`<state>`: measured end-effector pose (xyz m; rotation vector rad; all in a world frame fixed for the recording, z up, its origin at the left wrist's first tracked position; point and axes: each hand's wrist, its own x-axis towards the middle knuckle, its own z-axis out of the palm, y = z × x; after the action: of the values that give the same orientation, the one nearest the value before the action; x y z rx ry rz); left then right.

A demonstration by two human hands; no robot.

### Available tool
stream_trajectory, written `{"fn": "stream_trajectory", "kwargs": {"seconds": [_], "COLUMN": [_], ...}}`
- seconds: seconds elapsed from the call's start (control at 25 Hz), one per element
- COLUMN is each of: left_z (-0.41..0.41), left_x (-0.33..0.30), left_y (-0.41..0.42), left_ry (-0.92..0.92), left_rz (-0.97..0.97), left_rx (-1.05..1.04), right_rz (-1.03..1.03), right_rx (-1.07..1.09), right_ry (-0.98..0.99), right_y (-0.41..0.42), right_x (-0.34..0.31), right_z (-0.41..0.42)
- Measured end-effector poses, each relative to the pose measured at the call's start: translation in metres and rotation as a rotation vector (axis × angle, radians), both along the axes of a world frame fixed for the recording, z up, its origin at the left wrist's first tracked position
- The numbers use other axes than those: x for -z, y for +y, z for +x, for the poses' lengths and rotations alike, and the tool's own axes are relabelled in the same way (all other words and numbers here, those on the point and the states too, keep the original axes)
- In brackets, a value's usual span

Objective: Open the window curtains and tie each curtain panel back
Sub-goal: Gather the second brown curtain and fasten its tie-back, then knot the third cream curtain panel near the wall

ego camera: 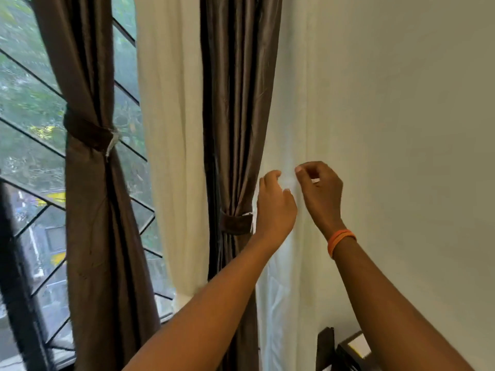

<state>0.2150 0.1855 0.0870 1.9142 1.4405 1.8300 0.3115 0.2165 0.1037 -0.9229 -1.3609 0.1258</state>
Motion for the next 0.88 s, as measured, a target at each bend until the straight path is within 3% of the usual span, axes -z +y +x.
{"fn": "stream_trajectory", "kwargs": {"seconds": [0.08, 0.2, 0.28, 0.4, 0.52, 0.64, 0.72, 0.8, 0.88], "left_z": [0.01, 0.013, 0.014, 0.022, 0.028, 0.024, 0.015, 0.003, -0.014], "left_x": [0.008, 0.021, 0.038, 0.069, 0.087, 0.094, 0.094, 0.093, 0.091], "left_y": [0.033, 0.067, 0.083, 0.092, 0.079, 0.058, 0.039, 0.019, -0.002], "left_ry": [-0.066, -0.211, -0.297, -0.38, -0.348, -0.271, -0.278, -0.303, -0.296], "left_rz": [-0.193, -0.395, -0.434, -0.412, -0.386, -0.347, -0.293, -0.268, -0.248], "left_rx": [0.029, 0.049, 0.091, 0.131, 0.083, 0.055, 0.069, 0.107, 0.112], "right_rz": [-0.142, -0.424, -0.502, -0.477, -0.49, -0.425, -0.349, -0.309, -0.324], "right_rx": [0.07, -0.309, -0.553, -0.635, -0.707, -0.516, -0.178, 0.1, 0.03], "right_ry": [0.066, 0.113, 0.136, 0.123, 0.147, 0.174, 0.309, 0.292, 0.095], "right_y": [0.029, 0.066, 0.081, 0.096, 0.089, 0.088, 0.085, 0.076, 0.05], "right_x": [0.008, 0.025, 0.041, 0.064, 0.071, 0.069, 0.067, 0.072, 0.072], "right_z": [0.025, 0.043, 0.042, 0.04, 0.043, 0.068, 0.082, 0.078, 0.054]}}
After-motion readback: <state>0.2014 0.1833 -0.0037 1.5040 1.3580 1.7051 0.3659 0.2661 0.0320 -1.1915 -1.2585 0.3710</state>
